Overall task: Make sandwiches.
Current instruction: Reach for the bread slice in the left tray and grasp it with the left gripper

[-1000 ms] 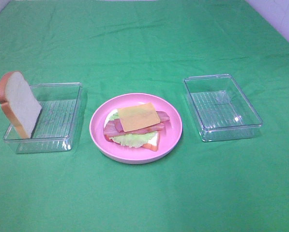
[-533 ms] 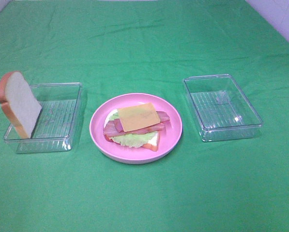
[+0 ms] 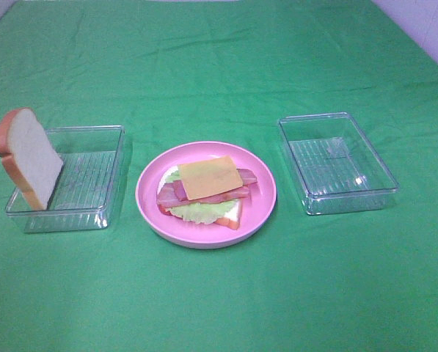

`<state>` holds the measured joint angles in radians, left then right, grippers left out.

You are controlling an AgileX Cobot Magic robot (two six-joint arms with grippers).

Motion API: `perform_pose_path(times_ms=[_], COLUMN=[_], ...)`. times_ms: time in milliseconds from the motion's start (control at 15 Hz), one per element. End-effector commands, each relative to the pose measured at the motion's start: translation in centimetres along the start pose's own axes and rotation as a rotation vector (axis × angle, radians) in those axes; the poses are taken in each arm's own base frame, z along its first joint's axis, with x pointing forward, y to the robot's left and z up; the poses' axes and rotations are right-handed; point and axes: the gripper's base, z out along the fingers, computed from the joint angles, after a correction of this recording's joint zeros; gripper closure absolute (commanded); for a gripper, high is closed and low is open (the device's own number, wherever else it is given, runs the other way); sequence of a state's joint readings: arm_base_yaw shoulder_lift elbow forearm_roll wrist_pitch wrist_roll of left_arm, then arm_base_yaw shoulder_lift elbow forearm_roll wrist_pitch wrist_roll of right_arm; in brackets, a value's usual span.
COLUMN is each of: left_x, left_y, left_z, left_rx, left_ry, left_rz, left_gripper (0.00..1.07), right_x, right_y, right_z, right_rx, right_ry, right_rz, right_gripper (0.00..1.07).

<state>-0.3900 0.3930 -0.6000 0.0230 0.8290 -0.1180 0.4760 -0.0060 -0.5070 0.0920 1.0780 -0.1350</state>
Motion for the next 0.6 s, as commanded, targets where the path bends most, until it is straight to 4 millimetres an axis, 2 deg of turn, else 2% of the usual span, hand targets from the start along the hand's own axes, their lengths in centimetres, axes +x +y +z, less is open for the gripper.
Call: perform_pose_path(times_ms=[67,400,600], left_x=[-3.2,-10.1,-13.0], left_y=[-0.2,-0.3,0.3], left_z=[2.5,9.3,14.3], left_rx=[-0.025,-0.16,-0.313], left_ry=[0.056,0.375,0.614], left_rz=[-0.044,-0.078,-0.073], left_gripper=[0.28,0.28,0.28], right_x=[0.0,0.0,0.0], right_y=[-0.1,-0.1,-0.1], right_z=[0.0,0.0,0.0], right_rx=[0.014,0.014,0.014], right_ry=[-0.017,-0.017,-0.017], right_rz=[-0.016,-0.016,-0.016], right_gripper=[0.29,0.29,0.29])
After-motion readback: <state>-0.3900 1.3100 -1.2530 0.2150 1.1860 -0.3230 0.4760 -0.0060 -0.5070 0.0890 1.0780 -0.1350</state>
